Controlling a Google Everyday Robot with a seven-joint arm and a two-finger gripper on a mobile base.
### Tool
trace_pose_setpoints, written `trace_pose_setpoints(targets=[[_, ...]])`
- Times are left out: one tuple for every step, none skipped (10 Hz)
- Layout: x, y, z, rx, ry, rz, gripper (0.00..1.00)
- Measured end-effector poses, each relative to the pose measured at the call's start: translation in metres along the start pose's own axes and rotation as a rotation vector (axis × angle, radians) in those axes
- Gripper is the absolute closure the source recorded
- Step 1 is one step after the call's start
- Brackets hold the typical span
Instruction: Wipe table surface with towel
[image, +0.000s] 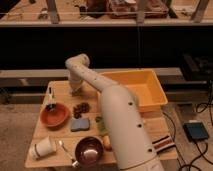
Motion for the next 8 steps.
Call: trace_pose_setpoints(targets=[[-0.006,-0.009,0.003,0.009,-0.014,-0.023,1.0],[-0.015,-0.011,0.006,0.015,-0.033,-0.046,1.0],[-0.022,-0.01,0.007,0.017,-0.046,-0.055,1.0],[-0.035,-0.001,0.008,0.021,-0.065,-0.066,1.0],[-0.046,0.008,0.009,0.023,-0.078,-0.064,1.0],[-0.055,0.018,0.008,0.024,-0.087,-0.062,1.0],[-0.067,0.03,0.007,0.024,-0.097,-0.057,1.0],[-0.071,0.046,0.003,0.023,-0.097,-0.042,1.0]])
